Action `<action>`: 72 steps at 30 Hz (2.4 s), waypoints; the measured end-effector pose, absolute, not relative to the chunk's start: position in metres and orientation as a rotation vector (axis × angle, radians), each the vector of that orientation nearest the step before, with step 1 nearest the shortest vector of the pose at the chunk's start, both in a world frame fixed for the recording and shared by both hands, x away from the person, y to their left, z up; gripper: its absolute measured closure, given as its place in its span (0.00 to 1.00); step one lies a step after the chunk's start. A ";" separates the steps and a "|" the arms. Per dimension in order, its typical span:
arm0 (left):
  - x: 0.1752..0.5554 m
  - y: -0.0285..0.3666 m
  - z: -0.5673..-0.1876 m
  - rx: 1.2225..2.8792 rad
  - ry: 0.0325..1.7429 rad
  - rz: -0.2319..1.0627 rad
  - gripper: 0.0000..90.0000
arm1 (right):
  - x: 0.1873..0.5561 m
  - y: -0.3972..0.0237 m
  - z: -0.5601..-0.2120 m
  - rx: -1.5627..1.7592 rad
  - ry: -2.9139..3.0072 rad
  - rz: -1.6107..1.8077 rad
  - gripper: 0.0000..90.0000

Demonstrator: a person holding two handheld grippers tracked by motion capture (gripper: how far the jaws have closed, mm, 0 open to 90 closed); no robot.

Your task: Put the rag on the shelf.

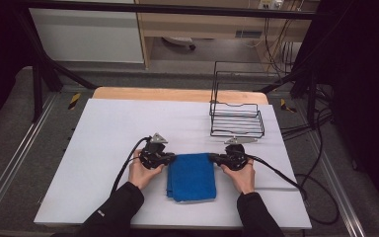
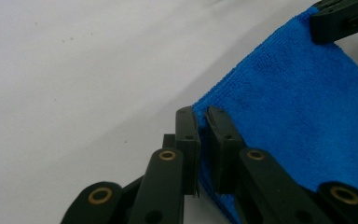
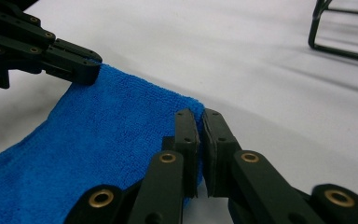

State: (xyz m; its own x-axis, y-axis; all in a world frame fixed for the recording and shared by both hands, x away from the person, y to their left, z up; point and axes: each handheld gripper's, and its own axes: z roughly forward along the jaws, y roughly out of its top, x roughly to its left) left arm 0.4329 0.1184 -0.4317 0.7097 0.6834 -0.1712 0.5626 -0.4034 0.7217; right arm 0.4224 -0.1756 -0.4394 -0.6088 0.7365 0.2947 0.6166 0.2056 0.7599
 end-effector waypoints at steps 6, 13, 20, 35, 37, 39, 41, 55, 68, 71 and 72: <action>0.423 0.126 -0.420 2.057 0.920 0.206 0.93 | 0.416 -0.178 -0.430 1.287 2.297 1.445 0.96; 0.415 0.126 -0.408 2.019 0.887 0.235 0.93 | 0.408 -0.184 -0.419 1.255 2.247 1.506 0.96; 0.407 0.124 -0.397 1.972 0.862 0.264 0.93 | 0.404 -0.189 -0.411 1.229 2.201 1.558 0.96; 0.394 0.120 -0.371 1.901 0.800 0.330 0.93 | 0.393 -0.196 -0.384 1.133 2.111 1.586 0.96; 0.392 0.120 -0.367 1.891 0.793 0.340 0.93 | 0.391 -0.197 -0.380 1.120 2.097 1.594 0.96; 0.391 0.120 -0.363 1.879 0.789 0.345 0.93 | 0.389 -0.198 -0.375 1.105 2.085 1.602 0.96; 0.391 0.120 -0.359 1.867 0.777 0.356 0.93 | 0.387 -0.198 -0.371 1.088 2.070 1.605 0.96; 0.391 0.108 -0.333 1.789 0.725 0.390 0.93 | 0.374 -0.210 -0.339 1.016 1.938 1.610 0.96; 0.400 0.084 -0.303 1.696 0.685 0.416 0.93 | 0.367 -0.225 -0.312 0.994 1.780 1.607 0.96; 0.401 0.081 -0.298 1.681 0.680 0.414 0.93 | 0.366 -0.228 -0.303 0.989 1.743 1.608 0.96; 0.402 0.079 -0.296 1.677 0.677 0.418 0.93 | 0.366 -0.229 -0.301 0.982 1.730 1.609 0.96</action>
State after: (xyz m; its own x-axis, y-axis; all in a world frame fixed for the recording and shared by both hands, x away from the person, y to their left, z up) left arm 0.4021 0.0791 -0.2963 0.7649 0.6380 -0.0891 0.2061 -0.1114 0.9722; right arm 0.3660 -0.2295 -0.3006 -0.5646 0.8223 0.0708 0.1303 0.0041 0.9915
